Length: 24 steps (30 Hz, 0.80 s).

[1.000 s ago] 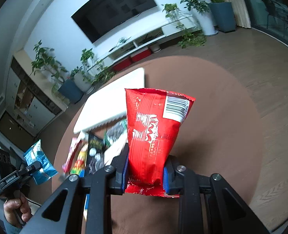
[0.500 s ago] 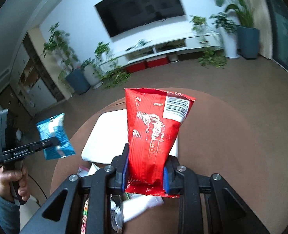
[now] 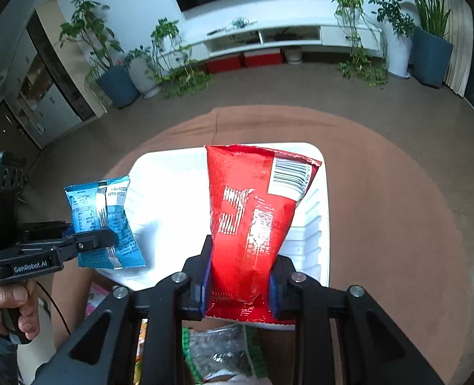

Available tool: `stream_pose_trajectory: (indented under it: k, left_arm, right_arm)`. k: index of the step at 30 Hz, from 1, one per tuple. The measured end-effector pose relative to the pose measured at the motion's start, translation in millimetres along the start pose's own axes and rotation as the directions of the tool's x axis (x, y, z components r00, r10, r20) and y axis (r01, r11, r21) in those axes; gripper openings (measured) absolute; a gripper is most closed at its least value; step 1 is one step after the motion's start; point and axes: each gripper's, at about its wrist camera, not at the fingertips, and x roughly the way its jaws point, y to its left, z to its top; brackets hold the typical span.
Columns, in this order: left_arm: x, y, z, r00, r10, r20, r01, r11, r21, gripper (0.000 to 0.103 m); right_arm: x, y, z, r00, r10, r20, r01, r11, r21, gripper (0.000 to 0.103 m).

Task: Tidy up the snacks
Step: 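Lower the blue bag into the tray and open the left tool while the right tool releases the red bag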

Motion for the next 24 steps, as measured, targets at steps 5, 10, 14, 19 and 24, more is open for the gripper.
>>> stream_pose_trajectory:
  k: [5,10,14,19,24]
  left_arm:
    - [18,10,2,0.999,0.005,-0.040,-0.006,1.000,-0.018,0.021]
    - [23,10,4,0.999,0.029,-0.046,-0.031,0.999,-0.023,0.023]
    - [28,11,7,0.998,0.053,-0.047,-0.054,0.998,-0.029,0.026]
    - [31,16,4,0.995,0.086,-0.055,-0.088,0.996,-0.029,0.038]
    - [26,21,-1,0.993,0.106,-0.051,-0.107,0.994,-0.027,0.043]
  right_arm:
    - [21,-5,1,0.999,-0.008,-0.043,0.008,1.000,-0.001,0.029]
    - [35,-6,-1,0.997,-0.042,-0.065,0.042,0.999,-0.014,0.029]
    - [45,-10,-2,0.994,-0.067,-0.089,0.066,0.998,-0.012,0.030]
    - [45,-16,-4,0.992,-0.091,-0.085,0.090,0.996,-0.007,0.031]
    - [41,-17,-6,0.992,-0.100,-0.077,0.100,0.995,0.002,0.043]
